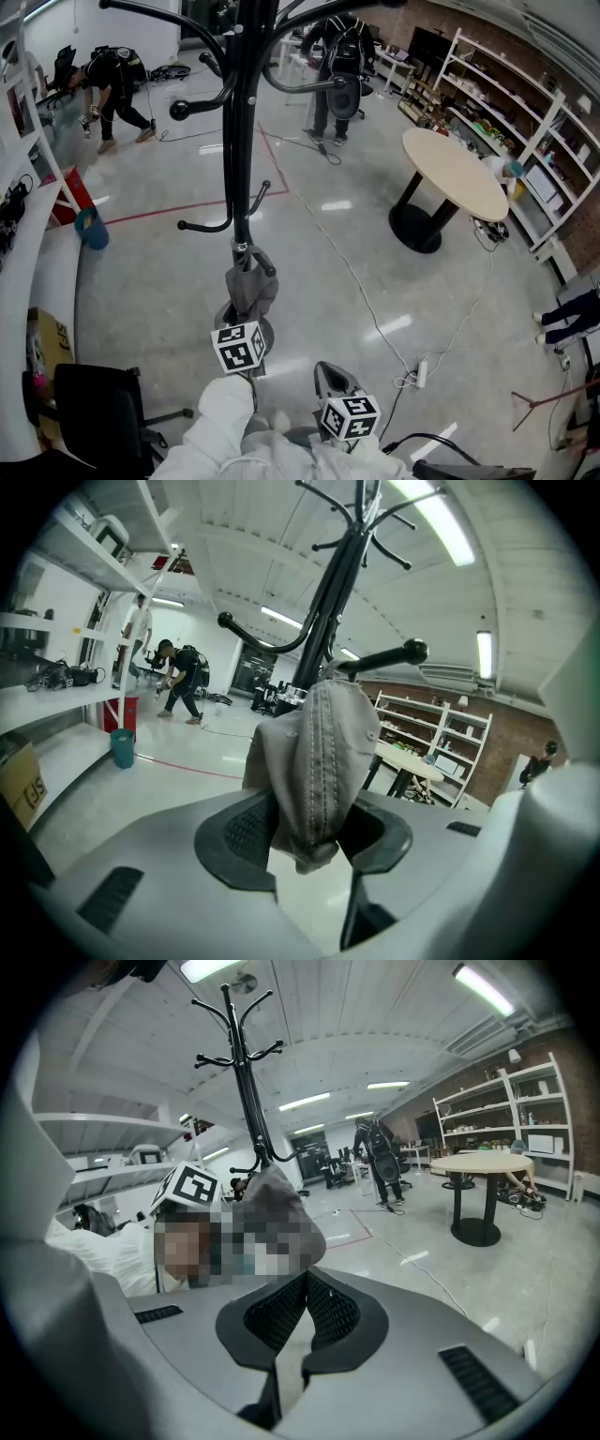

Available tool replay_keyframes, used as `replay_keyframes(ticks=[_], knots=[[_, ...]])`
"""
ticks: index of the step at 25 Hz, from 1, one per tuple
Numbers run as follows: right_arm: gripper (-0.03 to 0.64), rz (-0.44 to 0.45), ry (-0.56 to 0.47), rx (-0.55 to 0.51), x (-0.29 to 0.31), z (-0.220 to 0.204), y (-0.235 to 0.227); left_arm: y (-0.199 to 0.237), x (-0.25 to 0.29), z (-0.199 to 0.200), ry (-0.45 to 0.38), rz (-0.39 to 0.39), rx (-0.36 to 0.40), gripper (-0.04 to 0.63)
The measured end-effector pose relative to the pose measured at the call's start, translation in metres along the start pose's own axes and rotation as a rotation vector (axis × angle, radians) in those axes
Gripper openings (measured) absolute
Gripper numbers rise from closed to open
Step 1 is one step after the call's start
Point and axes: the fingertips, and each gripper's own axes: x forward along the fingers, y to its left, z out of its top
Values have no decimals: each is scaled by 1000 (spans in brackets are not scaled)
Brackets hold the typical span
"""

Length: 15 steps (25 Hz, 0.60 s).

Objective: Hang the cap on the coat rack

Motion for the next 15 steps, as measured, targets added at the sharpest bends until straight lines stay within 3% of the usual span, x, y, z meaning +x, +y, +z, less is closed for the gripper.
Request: replay_keyframes(ticks=[8,15], knots=[[11,16,-4,4,-6,1,13,-11,-21,-10,27,-60,-13,184],[11,49,-2,11,1,-3,37,-15,-52,-25,59,-81,-40,184]])
